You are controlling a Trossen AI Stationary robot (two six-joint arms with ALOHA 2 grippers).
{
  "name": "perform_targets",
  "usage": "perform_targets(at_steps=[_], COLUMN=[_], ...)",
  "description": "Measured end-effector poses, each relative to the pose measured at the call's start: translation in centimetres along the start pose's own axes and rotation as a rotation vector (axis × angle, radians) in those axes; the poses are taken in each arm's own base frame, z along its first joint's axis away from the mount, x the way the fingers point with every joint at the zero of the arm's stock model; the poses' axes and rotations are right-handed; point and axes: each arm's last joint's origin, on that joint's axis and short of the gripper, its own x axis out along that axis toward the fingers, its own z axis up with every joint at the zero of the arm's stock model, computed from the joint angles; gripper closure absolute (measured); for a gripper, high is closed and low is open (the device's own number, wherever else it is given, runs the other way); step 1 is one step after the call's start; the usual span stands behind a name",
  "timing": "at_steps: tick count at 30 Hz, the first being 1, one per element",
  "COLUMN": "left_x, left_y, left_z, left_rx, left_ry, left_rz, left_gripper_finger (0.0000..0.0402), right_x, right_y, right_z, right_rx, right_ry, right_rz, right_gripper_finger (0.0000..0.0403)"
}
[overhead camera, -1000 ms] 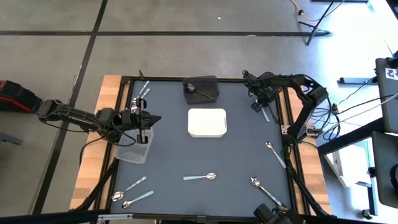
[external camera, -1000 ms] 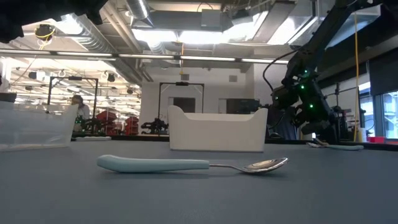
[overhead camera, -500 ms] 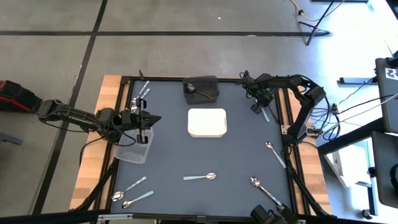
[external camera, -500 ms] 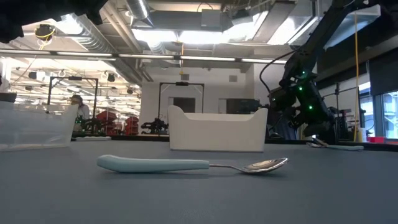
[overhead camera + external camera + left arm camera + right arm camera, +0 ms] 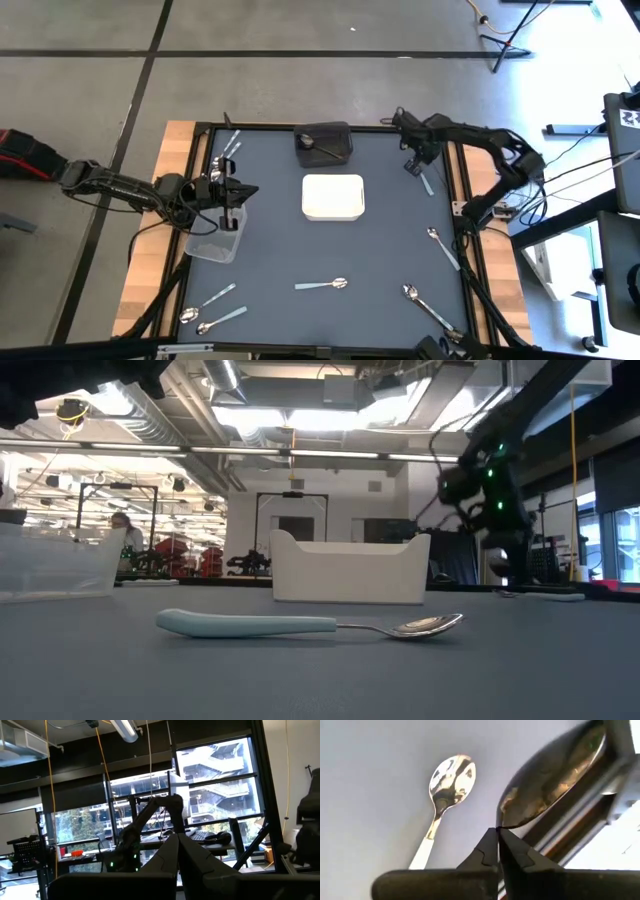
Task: Sort silverware by color (type)
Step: Put the black spoon into the black bin
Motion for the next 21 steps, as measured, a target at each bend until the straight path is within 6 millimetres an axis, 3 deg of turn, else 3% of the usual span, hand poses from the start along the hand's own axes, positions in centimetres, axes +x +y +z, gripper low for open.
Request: perform_targets(at_steps=[11, 21], left_x=[0.0, 0.0], left_y=[0.0, 0.0], left_z=[0.0, 0.0], left_rx=[0.0, 0.0], left_ry=[0.001, 0.001], left_rz=[0.0, 0.0], left_gripper_finger=[0.0399, 0.0399], right_x=[-6.9, -9.1], right_y=[1.4, 4.1], right_z=[0.1, 1.4], right_rx=[-0.043, -0.134], right_ry=[-0.38, -0.61], right_rz=[0.042, 0.127], right_gripper_finger=[0.0403, 0.0403])
